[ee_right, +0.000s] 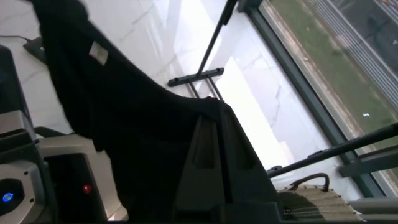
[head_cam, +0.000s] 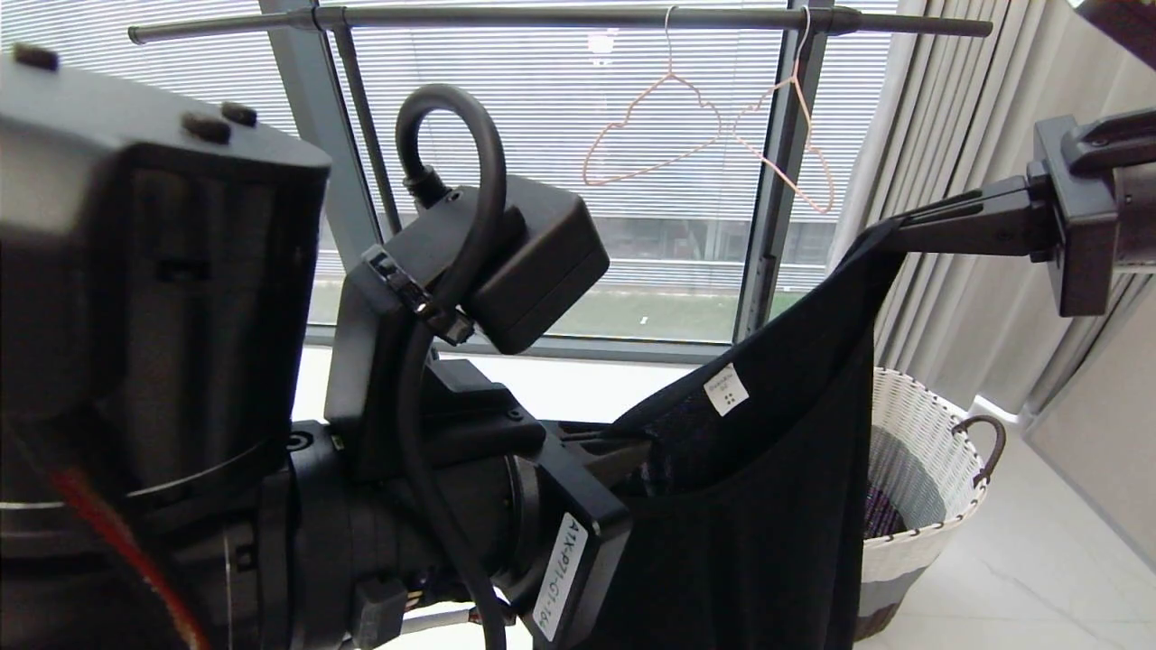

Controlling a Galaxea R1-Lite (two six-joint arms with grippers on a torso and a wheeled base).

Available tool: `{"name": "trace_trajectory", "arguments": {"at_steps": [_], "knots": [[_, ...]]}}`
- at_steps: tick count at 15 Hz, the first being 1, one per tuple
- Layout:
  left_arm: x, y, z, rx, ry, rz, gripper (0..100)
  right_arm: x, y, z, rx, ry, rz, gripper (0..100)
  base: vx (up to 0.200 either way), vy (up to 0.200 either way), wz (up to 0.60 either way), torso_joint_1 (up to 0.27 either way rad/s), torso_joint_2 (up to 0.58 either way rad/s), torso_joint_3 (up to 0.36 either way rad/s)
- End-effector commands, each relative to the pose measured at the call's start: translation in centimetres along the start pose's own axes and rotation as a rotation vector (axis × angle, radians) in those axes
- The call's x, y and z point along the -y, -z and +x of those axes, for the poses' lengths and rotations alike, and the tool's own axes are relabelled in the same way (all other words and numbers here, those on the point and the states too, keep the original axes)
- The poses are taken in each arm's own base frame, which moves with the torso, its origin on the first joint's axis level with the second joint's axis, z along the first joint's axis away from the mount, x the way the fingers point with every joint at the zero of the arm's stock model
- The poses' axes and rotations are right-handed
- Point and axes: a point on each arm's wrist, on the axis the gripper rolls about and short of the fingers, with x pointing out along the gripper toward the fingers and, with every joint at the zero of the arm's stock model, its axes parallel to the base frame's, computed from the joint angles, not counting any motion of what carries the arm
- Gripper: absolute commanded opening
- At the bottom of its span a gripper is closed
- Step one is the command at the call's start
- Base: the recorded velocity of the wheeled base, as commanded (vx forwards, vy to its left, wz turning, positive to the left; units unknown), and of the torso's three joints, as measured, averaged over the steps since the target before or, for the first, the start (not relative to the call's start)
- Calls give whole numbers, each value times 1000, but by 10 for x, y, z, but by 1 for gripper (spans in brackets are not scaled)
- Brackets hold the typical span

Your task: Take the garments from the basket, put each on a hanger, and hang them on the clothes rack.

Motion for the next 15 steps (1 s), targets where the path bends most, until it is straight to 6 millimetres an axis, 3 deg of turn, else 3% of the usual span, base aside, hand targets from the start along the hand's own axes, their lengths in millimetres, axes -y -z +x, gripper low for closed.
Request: {"name": "trace_trajectory", "arguments": {"at_steps": [1, 3, 7, 10, 15], "knots": [[1, 1, 0, -3, 2, 2, 0, 2, 1, 4, -9, -3, 6, 0, 0, 0, 0, 0, 0, 0], [-1, 2, 1, -7, -18, 6, 0, 1, 1, 2, -7, -2, 3, 0, 0, 0, 0, 0, 0, 0], [-39, -23, -5, 77, -102, 7, 0, -16, 4, -21, -37, -62, 33, 0, 0, 0, 0, 0, 0, 0], [-41, -34, -12, 127, -18, 6, 0, -26, 11, -29, -51, -76, 42, 0, 0, 0, 0, 0, 0, 0], [-39, -33, -10, 121, -9, 10, 0, -32, 14, -36, -75, -79, 54, 0, 0, 0, 0, 0, 0, 0]]}}
